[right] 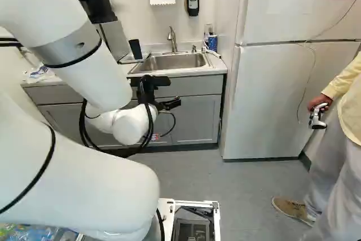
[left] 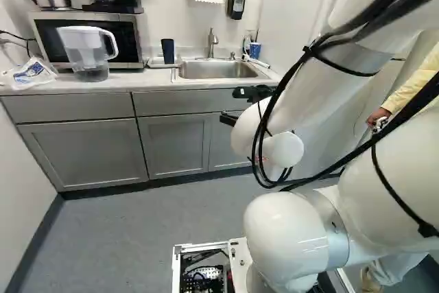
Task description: Rinse the cup and place it in the tray
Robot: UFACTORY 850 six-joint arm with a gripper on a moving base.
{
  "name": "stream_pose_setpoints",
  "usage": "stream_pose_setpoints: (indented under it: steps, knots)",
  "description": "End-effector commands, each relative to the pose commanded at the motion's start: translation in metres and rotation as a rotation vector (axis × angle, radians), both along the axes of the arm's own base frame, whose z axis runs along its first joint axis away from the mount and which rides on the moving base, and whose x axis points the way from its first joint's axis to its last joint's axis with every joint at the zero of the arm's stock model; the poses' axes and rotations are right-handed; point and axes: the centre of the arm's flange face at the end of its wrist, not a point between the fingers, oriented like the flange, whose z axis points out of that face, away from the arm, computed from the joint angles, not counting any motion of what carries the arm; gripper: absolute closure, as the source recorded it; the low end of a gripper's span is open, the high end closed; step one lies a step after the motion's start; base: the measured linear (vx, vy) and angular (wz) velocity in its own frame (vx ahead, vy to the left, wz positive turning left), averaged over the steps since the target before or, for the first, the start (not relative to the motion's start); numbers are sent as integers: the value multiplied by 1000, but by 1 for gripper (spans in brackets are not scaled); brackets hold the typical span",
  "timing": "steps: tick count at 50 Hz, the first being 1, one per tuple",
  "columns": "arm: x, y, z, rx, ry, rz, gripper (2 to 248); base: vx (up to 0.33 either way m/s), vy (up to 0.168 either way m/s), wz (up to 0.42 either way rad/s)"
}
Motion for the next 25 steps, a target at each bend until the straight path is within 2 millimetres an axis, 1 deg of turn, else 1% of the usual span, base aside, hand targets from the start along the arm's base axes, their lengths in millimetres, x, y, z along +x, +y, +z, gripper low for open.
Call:
stream_pose_setpoints:
  steps: [25]
  knots:
    - [-2,0,-1,-1,-3,-2,3,0,0,0]
